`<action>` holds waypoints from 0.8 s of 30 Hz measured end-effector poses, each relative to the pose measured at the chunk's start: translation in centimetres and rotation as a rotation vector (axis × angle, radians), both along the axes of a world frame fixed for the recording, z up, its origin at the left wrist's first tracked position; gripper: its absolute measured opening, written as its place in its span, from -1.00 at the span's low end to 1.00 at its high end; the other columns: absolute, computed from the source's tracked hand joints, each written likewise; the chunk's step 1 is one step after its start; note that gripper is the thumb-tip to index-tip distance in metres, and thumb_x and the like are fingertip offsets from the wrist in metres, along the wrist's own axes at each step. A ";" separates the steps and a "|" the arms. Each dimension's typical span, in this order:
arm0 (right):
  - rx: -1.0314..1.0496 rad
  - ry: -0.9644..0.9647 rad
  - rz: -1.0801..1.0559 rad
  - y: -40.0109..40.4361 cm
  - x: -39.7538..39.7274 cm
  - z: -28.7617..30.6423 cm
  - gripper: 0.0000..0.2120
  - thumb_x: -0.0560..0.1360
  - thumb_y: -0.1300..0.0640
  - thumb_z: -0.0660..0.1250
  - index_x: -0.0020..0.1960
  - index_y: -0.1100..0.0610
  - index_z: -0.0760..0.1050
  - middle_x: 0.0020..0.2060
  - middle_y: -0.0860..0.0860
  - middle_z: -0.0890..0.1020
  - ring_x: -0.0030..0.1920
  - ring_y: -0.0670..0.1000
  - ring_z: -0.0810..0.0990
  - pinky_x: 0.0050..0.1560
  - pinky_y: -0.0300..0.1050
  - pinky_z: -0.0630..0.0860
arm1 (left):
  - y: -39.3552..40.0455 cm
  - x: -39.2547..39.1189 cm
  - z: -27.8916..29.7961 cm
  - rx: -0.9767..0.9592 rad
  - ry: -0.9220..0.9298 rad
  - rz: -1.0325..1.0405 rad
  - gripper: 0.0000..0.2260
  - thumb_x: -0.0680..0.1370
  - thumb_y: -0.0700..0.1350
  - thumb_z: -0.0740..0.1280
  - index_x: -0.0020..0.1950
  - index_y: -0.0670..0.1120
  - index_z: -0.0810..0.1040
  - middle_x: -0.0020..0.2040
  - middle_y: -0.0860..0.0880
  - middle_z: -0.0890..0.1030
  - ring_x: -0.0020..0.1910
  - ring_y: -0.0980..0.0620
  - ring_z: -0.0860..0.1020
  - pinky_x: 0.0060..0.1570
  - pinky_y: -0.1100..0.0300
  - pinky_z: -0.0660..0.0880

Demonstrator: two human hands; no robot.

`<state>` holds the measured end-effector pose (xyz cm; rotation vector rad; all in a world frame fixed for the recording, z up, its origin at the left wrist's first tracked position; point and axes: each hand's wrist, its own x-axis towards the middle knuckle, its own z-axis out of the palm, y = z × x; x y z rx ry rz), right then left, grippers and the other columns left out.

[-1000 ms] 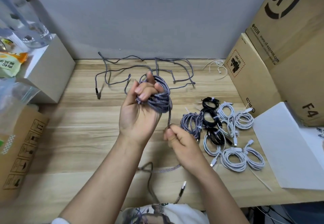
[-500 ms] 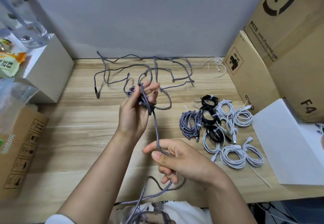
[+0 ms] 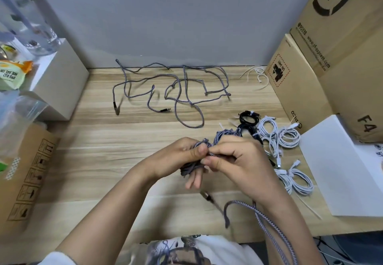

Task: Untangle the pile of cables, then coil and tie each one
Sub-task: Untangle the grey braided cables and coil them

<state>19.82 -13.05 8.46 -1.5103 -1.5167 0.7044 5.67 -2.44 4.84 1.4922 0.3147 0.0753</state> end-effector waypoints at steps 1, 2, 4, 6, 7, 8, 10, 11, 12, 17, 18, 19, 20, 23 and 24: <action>0.056 -0.018 -0.009 0.2 0.1 0.1 -0.90 0.34 0.05 0.44 -0.23 0.07 0.66 -0.44 -0.14 0.52 -0.41 -0.19 0.48 -0.32 -0.39 0.33 | 0.3 -0.2 0.3 -0.053 0.014 -0.073 -0.44 0.40 0.38 0.26 -0.16 -0.14 0.59 -0.49 -0.01 0.58 -0.59 0.05 0.46 -0.33 0.12 0.46; 0.092 -0.017 -0.024 0.3 0.2 0.1 -0.89 0.31 0.02 0.46 -0.21 0.04 0.64 -0.43 -0.15 0.53 -0.40 -0.19 0.49 -0.32 -0.39 0.34 | 0.5 -0.3 0.5 -0.086 0.036 -0.134 -0.44 0.41 0.31 0.33 -0.12 -0.23 0.59 -0.51 0.00 0.56 -0.61 0.07 0.43 -0.23 -0.05 0.47; 0.130 -0.035 -0.066 0.7 0.2 0.0 -0.83 0.26 0.00 0.51 -0.21 0.01 0.58 -0.42 -0.21 0.54 -0.39 -0.20 0.49 -0.33 -0.40 0.33 | 0.9 -0.5 1.1 -0.094 0.108 -0.197 -0.51 0.39 0.07 0.46 -0.13 -0.40 0.52 -0.58 0.03 0.49 -0.65 0.12 0.36 -0.24 0.03 0.47; 0.138 -0.086 -0.113 1.0 0.2 -0.2 -0.78 0.25 0.02 0.51 -0.21 -0.01 0.50 -0.42 -0.28 0.50 -0.42 -0.21 0.44 -0.37 -0.43 0.26 | 1.3 -0.7 1.5 -0.082 0.148 -0.197 -0.75 0.41 -0.15 0.43 -0.21 -0.35 0.52 -0.62 0.03 0.43 -0.68 0.15 0.32 -0.31 0.26 0.49; 0.138 -0.133 -0.136 1.1 0.3 -0.3 -0.77 0.27 0.03 0.49 -0.20 -0.03 0.45 -0.41 -0.30 0.48 -0.42 -0.21 0.41 -0.38 -0.41 0.24 | 1.6 -0.9 1.7 -0.098 0.137 -0.182 -0.85 0.42 -0.18 0.40 -0.25 -0.26 0.55 -0.64 0.02 0.41 -0.68 0.15 0.32 -0.28 0.28 0.51; 0.142 -0.185 -0.154 1.1 0.5 -0.5 -0.78 0.30 0.04 0.46 -0.17 -0.04 0.42 -0.38 -0.31 0.47 -0.40 -0.20 0.40 -0.38 -0.37 0.25 | 1.9 -1.2 1.7 -0.136 0.114 -0.162 -0.88 0.43 -0.16 0.39 -0.28 -0.18 0.57 -0.65 0.02 0.40 -0.68 0.15 0.32 -0.22 0.25 0.53; 0.123 -0.256 -0.171 1.2 1.0 -1.2 -0.82 0.37 0.05 0.39 -0.11 -0.07 0.41 -0.33 -0.30 0.46 -0.33 -0.22 0.41 -0.34 -0.30 0.29 | 2.5 -1.9 1.6 -0.281 0.026 -0.142 -0.87 0.43 -0.10 0.40 -0.29 -0.12 0.61 -0.67 0.00 0.36 -0.69 0.17 0.32 -0.21 0.25 0.53; 0.093 -0.270 -0.168 1.4 1.1 -1.6 -0.84 0.39 0.04 0.35 -0.08 -0.07 0.41 -0.31 -0.29 0.46 -0.30 -0.22 0.42 -0.32 -0.27 0.32 | 2.7 -2.1 1.6 -0.376 -0.050 -0.166 -0.85 0.46 -0.07 0.40 -0.25 -0.13 0.62 -0.68 -0.03 0.32 -0.70 0.15 0.31 -0.21 0.28 0.53; 0.052 -0.291 -0.162 1.6 1.2 -2.2 -0.86 0.41 0.03 0.33 -0.06 -0.07 0.41 -0.27 -0.25 0.49 -0.28 -0.20 0.42 -0.29 -0.22 0.34 | 2.7 -2.1 1.7 -0.481 -0.141 -0.220 -0.84 0.49 -0.07 0.37 -0.20 -0.14 0.63 -0.67 -0.07 0.30 -0.70 0.09 0.28 -0.21 0.31 0.52; -0.130 -0.411 -0.179 2.0 1.3 -4.1 -0.93 0.40 0.13 0.41 -0.17 0.02 0.52 -0.36 -0.17 0.47 -0.30 -0.07 0.42 -0.25 -0.10 0.29 | 2.0 -1.3 3.1 -1.064 -0.659 -0.206 -0.71 0.64 -0.15 0.14 0.10 -0.40 0.45 -0.54 -0.09 0.26 -0.59 0.04 0.16 0.00 0.12 0.40; -0.171 -0.398 -0.165 1.9 1.2 -4.2 -0.89 0.38 0.18 0.45 -0.16 0.03 0.53 -0.40 -0.21 0.41 -0.32 -0.10 0.39 -0.22 -0.14 0.27 | 2.0 -1.1 3.2 -1.115 -0.706 -0.114 -0.70 0.63 -0.14 0.17 0.11 -0.41 0.42 -0.49 -0.11 0.31 -0.58 0.05 0.17 0.03 0.10 0.39; -0.202 -0.397 -0.143 1.9 0.8 -4.1 -0.84 0.36 0.21 0.47 -0.13 0.03 0.54 -0.42 -0.24 0.37 -0.32 -0.13 0.37 -0.18 -0.16 0.25 | 2.1 -0.9 3.4 -1.150 -0.740 -0.030 -0.68 0.61 -0.13 0.20 0.13 -0.42 0.41 -0.42 -0.13 0.36 -0.56 0.03 0.22 0.07 0.09 0.39; -0.222 -0.408 -0.114 1.8 0.3 -4.1 -0.81 0.35 0.23 0.47 -0.12 0.02 0.54 -0.42 -0.26 0.35 -0.30 -0.13 0.37 -0.15 -0.17 0.26 | 2.2 -0.7 3.5 -1.172 -0.764 0.052 -0.67 0.60 -0.14 0.24 0.16 -0.42 0.39 -0.36 -0.17 0.41 -0.51 0.00 0.29 0.12 0.08 0.39; -0.284 -0.420 0.011 1.6 -1.3 -4.1 -0.79 0.39 0.29 0.41 -0.10 0.02 0.52 -0.29 -0.21 0.41 -0.17 -0.01 0.48 -0.07 -0.13 0.40 | 2.5 0.2 4.2 -1.160 -0.712 0.380 -0.58 0.55 -0.19 0.30 0.27 -0.43 0.28 -0.16 -0.24 0.51 -0.28 -0.11 0.50 0.31 0.05 0.32; -0.311 -0.416 0.047 1.4 -1.7 -3.9 -0.79 0.41 0.32 0.36 -0.11 0.02 0.50 -0.24 -0.18 0.44 -0.13 0.01 0.50 -0.03 -0.10 0.42 | 2.5 0.5 4.3 -1.133 -0.690 0.475 -0.56 0.54 -0.19 0.32 0.29 -0.38 0.25 -0.12 -0.23 0.51 -0.22 -0.10 0.52 0.35 0.06 0.27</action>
